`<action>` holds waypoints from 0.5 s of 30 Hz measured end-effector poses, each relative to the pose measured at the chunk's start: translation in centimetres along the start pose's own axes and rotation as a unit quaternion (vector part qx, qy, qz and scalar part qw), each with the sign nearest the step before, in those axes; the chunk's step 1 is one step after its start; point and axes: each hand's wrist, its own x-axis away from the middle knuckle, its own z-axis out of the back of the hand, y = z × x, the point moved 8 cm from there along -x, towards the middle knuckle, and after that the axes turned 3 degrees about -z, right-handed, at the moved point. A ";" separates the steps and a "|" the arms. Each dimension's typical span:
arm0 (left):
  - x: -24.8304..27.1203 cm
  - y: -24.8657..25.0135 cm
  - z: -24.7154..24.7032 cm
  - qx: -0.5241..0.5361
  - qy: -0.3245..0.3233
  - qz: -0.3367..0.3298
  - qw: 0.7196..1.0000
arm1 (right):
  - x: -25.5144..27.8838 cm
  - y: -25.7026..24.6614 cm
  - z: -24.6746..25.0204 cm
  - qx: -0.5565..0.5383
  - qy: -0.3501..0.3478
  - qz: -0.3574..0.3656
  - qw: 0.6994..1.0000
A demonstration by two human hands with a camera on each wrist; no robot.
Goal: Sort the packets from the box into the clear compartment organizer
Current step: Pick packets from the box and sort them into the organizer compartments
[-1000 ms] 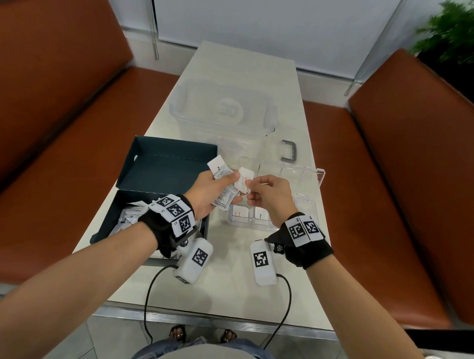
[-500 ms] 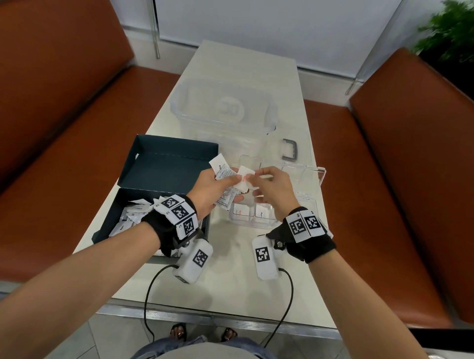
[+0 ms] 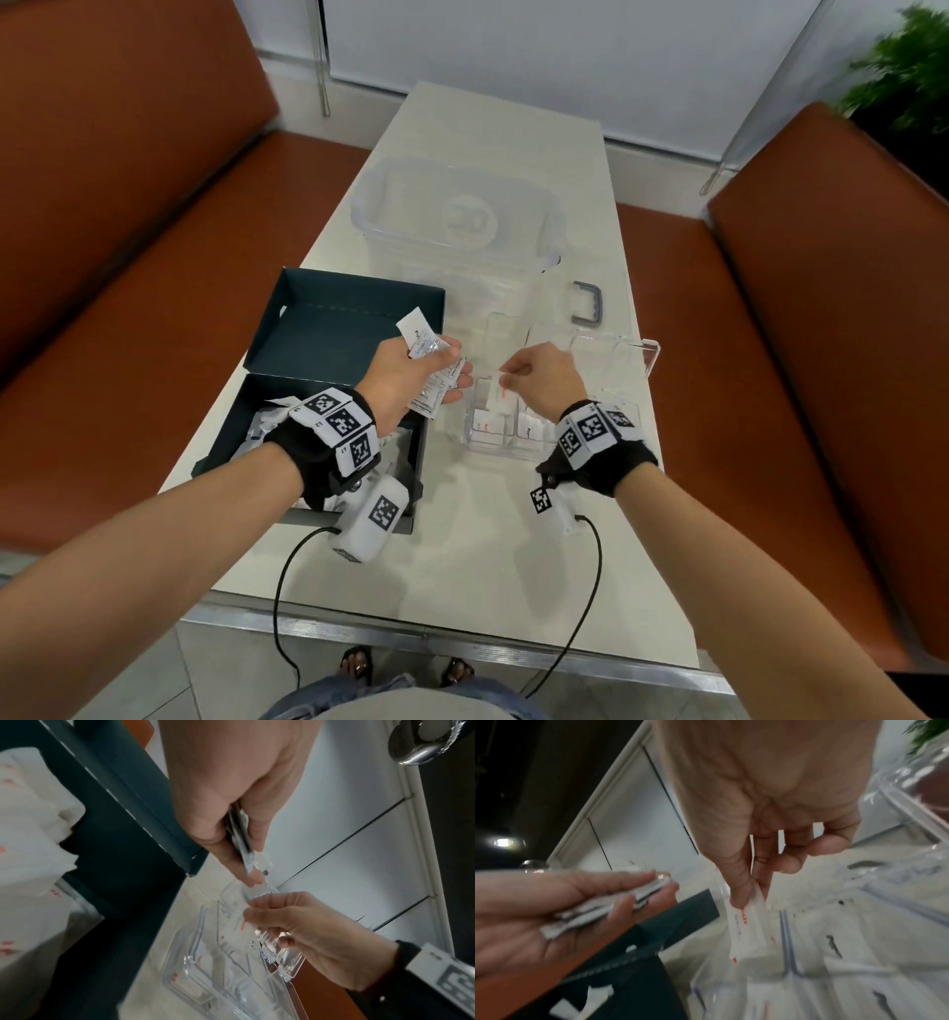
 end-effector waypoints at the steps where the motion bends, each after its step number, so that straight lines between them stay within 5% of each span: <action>1: 0.0 0.0 0.1 0.002 0.000 0.000 1.000 | 0.0 0.1 -0.9 0.030 -0.007 -0.005 1.000; 11: -0.1 -0.2 0.4 0.014 -0.003 0.008 1.000 | -0.2 0.1 -4.9 0.310 0.009 0.026 0.950; 15: -0.2 -0.3 0.6 0.019 0.001 0.009 1.000 | 0.0 0.0 -5.4 0.345 -0.009 0.049 0.937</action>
